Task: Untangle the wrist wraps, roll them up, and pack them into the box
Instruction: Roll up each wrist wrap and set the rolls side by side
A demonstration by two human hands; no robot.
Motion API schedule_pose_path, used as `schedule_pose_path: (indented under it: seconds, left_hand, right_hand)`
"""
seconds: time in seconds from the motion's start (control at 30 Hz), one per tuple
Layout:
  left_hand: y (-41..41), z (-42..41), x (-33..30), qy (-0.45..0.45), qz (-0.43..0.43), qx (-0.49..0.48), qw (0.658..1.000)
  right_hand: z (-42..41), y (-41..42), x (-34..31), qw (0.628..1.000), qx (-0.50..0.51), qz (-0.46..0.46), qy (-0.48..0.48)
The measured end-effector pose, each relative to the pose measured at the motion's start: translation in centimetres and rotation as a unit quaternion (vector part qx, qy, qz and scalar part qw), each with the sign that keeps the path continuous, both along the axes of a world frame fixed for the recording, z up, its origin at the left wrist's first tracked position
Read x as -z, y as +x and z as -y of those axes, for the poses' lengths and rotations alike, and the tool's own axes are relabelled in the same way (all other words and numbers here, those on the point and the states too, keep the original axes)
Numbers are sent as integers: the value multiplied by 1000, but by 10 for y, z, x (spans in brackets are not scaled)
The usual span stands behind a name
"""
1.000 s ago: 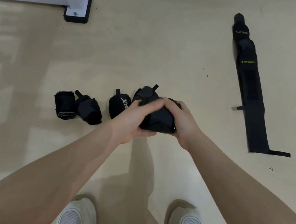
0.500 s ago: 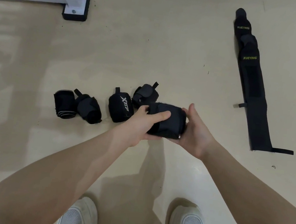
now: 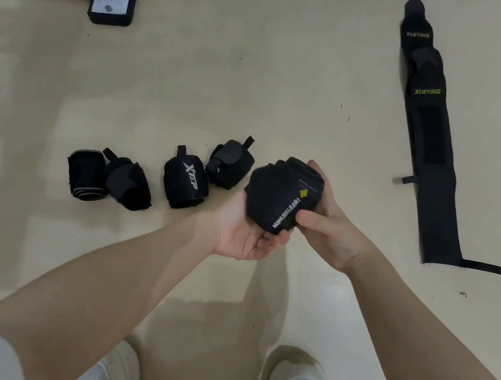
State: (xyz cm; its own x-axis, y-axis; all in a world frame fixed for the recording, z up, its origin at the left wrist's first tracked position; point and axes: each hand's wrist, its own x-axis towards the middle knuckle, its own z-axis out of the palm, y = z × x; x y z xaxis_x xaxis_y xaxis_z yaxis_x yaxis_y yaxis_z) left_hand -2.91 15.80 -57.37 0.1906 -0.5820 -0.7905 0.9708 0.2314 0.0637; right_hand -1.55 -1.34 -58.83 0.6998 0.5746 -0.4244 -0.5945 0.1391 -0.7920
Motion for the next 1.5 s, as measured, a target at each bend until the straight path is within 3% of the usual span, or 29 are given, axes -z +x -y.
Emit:
schedule_pose_path:
  seconds: [0.13,0.2,0.27,0.37,0.43,0.5,0.63,0.67,0.7,0.77,0.9,0.97,1.07,1.17,1.27,1.33,1.4,1.5]
  left_hand:
    - [14,7,6,40,27,76,996]
    - [21,10,12,76,18,67,995]
    - [28,13,25,173,17,20,985]
    - [34,11,45,389,48,-15,920]
    - [35,3,56,464,127,-18,876]
    - [34,-9,58,519,282,46,806]
    - [28,-28,63,637,504,174,556]
    - [28,-32,68,657,506,202,522]
    - [30,-36,73,669,478,233,519]
    - [32,-42,78,671,417,279,546]
    - [31,-39,70,658,405,274,572]
    - [26,-36,62,646,400,270,591]
    - [19,-37,52,638,392,297,592]
    - [20,-45,36,608,419,320,593]
    - [25,-58,13,494,487,393,604]
    - [31,-68,-6,436,504,436,604]
    - [33,-74,-22,413,510,424,624]
    - [28,-74,-40,396,532,408,627]
  right_hand:
    - [-9,11,3,998,56,-33,22]
    - [-14,18,8,994,91,-65,16]
    - [-18,26,16,990,114,-72,-39]
    - [-18,38,32,978,142,-37,-145]
    - [-15,44,46,972,146,-34,-178]
    - [-15,51,59,968,145,-43,-202]
    - [-29,66,77,966,104,-30,-234]
    - [-33,68,80,967,91,-27,-234]
    - [-36,70,82,967,81,-25,-239]
    - [-40,75,87,962,61,-11,-267]
    - [-39,81,85,907,26,61,-417]
    - [-36,79,78,897,13,71,-436]
    - [-32,70,66,877,-9,83,-473]
    - [-37,58,44,877,32,57,-477]
    - [-45,49,14,871,19,34,-490]
    - [-53,40,-12,867,-19,39,-497]
    - [-66,26,-38,852,-83,55,-513]
    - [-86,8,-66,830,-150,82,-531]
